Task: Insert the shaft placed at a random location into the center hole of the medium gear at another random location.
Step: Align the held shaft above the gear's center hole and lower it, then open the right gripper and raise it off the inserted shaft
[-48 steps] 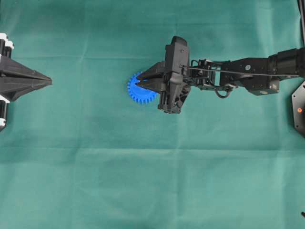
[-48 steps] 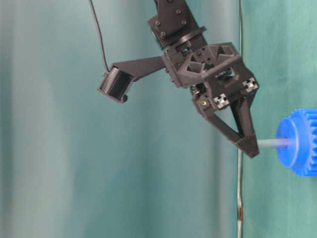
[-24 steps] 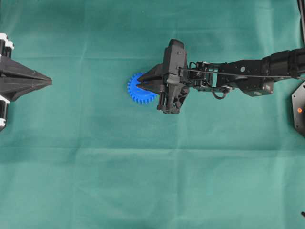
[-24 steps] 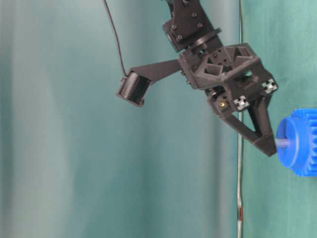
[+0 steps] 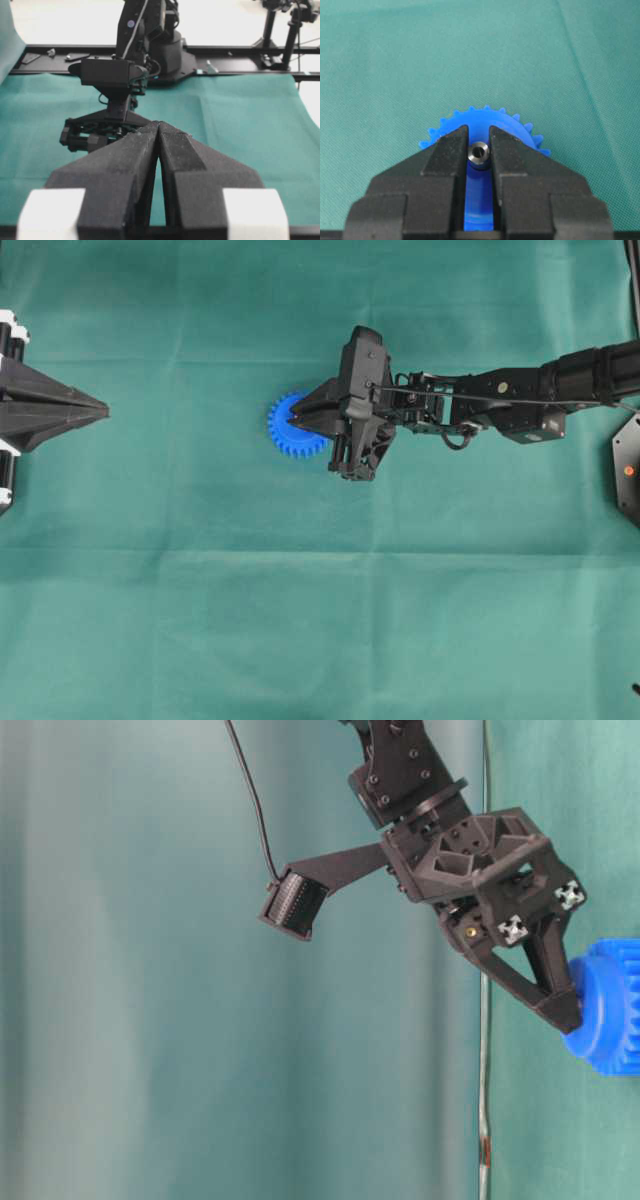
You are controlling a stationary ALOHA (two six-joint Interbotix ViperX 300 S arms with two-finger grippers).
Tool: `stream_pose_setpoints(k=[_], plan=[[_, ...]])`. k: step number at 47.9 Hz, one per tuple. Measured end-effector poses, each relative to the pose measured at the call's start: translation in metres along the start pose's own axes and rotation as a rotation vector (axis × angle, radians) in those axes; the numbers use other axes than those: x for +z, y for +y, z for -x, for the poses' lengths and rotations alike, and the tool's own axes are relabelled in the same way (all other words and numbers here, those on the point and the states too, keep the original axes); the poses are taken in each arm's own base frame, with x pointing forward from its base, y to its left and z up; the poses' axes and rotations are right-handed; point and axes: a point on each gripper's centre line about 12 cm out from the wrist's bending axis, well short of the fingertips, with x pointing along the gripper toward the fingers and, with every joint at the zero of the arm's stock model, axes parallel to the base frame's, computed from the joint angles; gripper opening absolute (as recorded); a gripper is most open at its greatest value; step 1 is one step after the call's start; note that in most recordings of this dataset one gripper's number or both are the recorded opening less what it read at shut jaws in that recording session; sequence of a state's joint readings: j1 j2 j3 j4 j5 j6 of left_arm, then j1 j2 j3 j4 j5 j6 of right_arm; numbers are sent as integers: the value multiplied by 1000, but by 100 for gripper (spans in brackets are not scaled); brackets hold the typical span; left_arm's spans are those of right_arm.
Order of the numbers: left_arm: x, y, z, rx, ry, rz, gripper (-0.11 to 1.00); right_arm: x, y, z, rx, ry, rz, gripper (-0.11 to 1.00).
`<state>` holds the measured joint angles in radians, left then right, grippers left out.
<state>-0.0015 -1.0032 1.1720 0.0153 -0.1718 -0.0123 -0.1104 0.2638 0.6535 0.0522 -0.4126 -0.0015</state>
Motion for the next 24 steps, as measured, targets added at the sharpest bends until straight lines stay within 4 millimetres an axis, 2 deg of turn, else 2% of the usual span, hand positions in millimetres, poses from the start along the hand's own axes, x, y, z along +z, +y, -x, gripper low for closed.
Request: stream_pose_setpoints(k=[20, 22, 24], plan=[[0, 0, 0, 0, 0, 2, 0, -1, 0, 0, 0, 2, 0, 14], [0, 0, 0, -1, 0, 2, 0, 0, 0, 0, 0, 0, 0, 17], [0, 0, 0, 0, 0, 0, 0, 0, 0, 0, 0, 0, 2, 24]])
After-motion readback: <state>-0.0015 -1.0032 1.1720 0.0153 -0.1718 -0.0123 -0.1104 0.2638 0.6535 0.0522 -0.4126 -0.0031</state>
